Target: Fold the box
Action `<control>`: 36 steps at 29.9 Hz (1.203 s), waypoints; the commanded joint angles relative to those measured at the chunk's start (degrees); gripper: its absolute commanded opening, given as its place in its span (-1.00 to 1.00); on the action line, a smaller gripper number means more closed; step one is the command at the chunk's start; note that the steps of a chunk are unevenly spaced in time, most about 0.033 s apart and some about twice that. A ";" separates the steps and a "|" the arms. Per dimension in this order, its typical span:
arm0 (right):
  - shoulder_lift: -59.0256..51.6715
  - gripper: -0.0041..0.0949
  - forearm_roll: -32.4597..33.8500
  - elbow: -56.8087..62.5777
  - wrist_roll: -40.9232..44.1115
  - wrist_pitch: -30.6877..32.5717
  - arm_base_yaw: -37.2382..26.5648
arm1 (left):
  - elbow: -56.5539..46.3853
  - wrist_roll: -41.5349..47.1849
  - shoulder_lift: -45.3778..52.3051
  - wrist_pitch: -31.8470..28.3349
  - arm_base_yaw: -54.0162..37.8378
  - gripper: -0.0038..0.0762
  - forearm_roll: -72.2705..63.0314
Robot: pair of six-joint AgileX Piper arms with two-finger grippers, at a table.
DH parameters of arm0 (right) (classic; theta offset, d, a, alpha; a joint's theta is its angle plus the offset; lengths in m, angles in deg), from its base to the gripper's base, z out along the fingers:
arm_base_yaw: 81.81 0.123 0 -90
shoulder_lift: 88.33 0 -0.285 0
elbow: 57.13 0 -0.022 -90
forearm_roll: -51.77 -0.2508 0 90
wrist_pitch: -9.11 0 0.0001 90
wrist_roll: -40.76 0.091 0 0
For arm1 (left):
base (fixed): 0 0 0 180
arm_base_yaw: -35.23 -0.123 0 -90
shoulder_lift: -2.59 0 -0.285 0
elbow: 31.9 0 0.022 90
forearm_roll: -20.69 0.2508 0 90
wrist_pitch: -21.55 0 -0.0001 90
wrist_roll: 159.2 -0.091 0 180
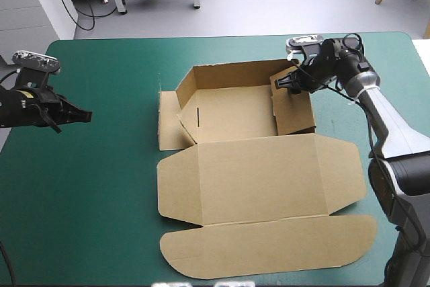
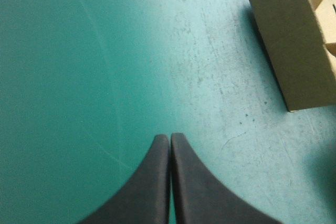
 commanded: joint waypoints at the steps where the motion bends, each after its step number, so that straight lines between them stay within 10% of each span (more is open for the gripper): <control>1: -3.94 0.58 -0.60 -5.53 -0.80 2.54 -0.05 | 1.57 0.66 1.79 -2.36 0.05 -0.93 -1.83; 21: -28.26 0.60 4.65 -10.08 0.13 11.35 -0.05 | 1.57 0.66 1.79 -2.77 0.05 -0.93 -2.46; 36: -19.12 0.60 2.41 -10.08 0.67 11.35 -0.05 | 1.57 0.66 1.79 -2.79 0.05 -0.93 -3.46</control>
